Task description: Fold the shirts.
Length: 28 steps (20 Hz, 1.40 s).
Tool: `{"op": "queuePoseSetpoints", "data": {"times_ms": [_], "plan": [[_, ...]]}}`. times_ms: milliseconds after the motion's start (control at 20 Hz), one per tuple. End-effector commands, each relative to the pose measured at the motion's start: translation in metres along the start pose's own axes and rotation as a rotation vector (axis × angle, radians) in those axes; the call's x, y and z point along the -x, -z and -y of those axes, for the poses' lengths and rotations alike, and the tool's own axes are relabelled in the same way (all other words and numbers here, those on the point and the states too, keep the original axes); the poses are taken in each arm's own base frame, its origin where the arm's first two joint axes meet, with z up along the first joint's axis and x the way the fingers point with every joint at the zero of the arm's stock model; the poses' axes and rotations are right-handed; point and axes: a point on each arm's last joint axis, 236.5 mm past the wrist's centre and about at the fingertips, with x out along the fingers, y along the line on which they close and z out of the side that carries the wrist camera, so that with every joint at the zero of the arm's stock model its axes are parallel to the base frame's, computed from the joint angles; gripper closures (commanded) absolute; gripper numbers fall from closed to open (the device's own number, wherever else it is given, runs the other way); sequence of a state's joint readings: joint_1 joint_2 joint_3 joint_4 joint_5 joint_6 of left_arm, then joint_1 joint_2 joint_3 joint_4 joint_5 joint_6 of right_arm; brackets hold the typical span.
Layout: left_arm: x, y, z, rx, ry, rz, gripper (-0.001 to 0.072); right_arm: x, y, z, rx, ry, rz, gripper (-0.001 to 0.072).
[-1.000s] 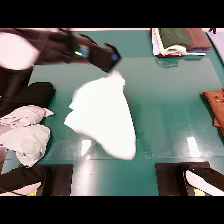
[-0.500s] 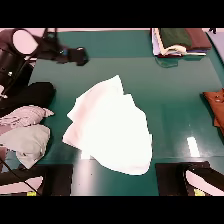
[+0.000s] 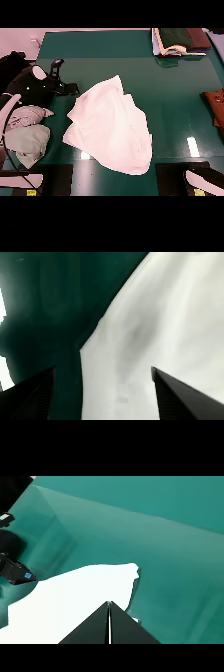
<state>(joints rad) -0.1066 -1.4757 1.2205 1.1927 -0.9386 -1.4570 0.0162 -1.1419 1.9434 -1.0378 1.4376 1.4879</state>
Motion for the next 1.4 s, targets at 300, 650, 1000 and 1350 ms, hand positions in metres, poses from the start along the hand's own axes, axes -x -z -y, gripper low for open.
{"op": "queuePoseSetpoints", "data": {"times_ms": [300,650,1000,1350], "plan": [[-0.052,0.023,0.023,-0.044,0.128,-0.089,0.0218,-0.013,0.023,0.007,-0.030,-0.003,-0.113,0.0691],[0.011,-0.053,0.052,-0.154,0.146,0.092,0.0684,-0.033,0.122,0.050,-0.213,0.045,-0.366,0.0692],[0.035,-0.075,0.059,-0.185,0.137,0.149,0.0684,-0.087,0.378,0.098,-0.738,0.106,-0.689,0.0260],[0.035,-0.075,0.060,-0.134,0.141,0.144,0.0684,-0.163,0.430,0.050,-0.808,-0.062,-0.735,0.0260]]}}
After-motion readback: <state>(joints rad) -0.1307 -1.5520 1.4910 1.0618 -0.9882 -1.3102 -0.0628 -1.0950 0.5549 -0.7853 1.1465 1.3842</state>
